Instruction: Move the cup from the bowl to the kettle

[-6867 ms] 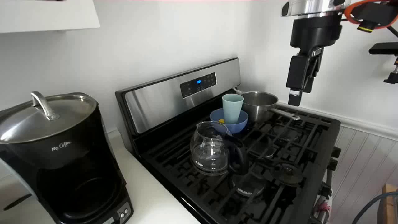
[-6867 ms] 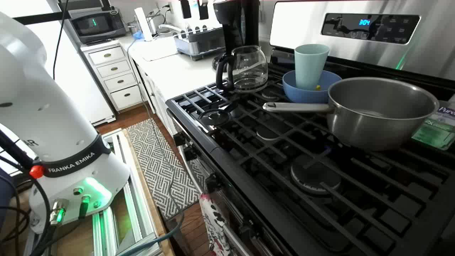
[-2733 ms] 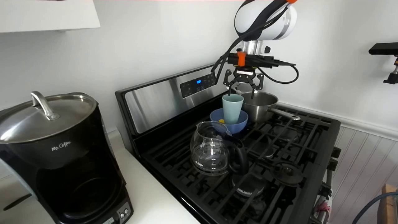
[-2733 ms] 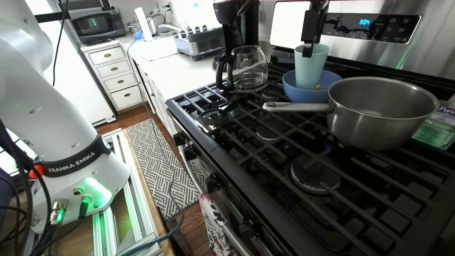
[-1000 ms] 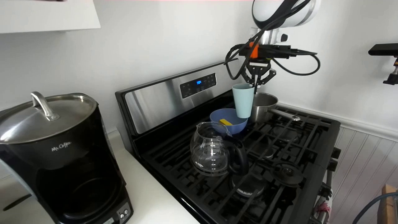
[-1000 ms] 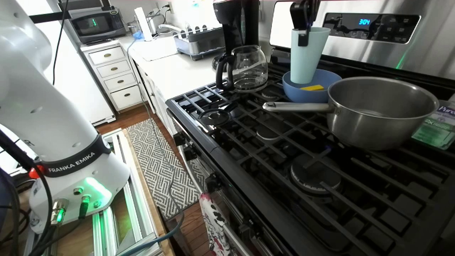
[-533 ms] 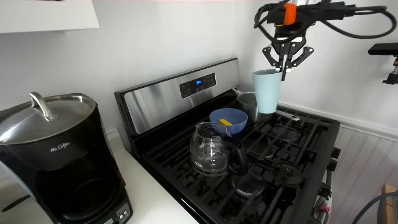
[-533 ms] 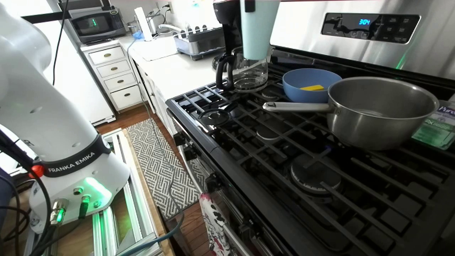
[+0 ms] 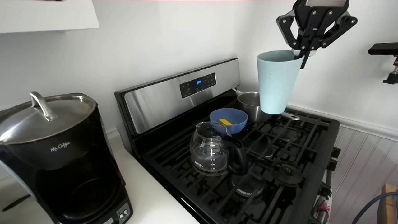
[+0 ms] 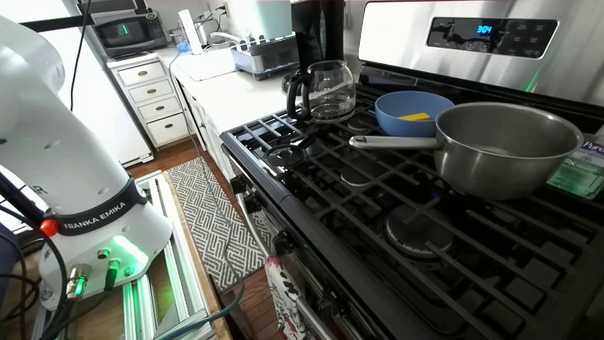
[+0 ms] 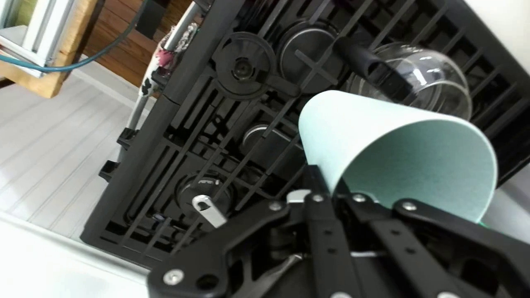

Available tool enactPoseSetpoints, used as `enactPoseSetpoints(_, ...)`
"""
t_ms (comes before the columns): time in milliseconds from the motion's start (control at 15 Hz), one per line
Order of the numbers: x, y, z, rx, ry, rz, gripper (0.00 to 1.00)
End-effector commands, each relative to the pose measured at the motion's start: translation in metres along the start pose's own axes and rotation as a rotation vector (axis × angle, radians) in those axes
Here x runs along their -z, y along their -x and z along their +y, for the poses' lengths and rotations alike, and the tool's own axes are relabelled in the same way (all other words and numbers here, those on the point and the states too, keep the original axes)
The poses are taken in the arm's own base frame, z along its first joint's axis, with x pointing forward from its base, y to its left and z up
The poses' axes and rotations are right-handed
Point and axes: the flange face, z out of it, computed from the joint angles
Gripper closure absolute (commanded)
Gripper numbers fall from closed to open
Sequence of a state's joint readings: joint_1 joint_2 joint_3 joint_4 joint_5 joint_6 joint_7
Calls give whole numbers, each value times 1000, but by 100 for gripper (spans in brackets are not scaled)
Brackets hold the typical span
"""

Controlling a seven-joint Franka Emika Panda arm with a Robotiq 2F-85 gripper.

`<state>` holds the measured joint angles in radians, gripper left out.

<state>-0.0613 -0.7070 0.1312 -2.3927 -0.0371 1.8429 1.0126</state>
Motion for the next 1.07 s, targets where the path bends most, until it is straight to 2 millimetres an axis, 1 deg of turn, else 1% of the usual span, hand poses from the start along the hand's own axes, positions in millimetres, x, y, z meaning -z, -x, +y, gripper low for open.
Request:
enactPoseSetpoints(0, 7, 14, -27, 49, -136, 16, 99)
enactPoseSetpoints(133, 9, -2, -42, 32, -218, -7, 99)
enactPoseSetpoints(267, 6, -31, -47, 15, -280, -60, 99)
enactPoseSetpoints(333, 0, -46, -49, 26, -289, -111, 99)
enactPoseSetpoints(400, 2, -17, -38, 23, -242, -42, 96)
enactPoseSetpoints(533, -5, -41, -40, 21, -257, -85, 96)
enactPoseSetpoints(600, -7, -46, -41, 20, -258, -93, 96)
enactPoseSetpoints(667, -9, -48, -43, 20, -256, -96, 99)
enactPoseSetpoints(1000, -36, -83, -70, 61, -201, -175, 99)
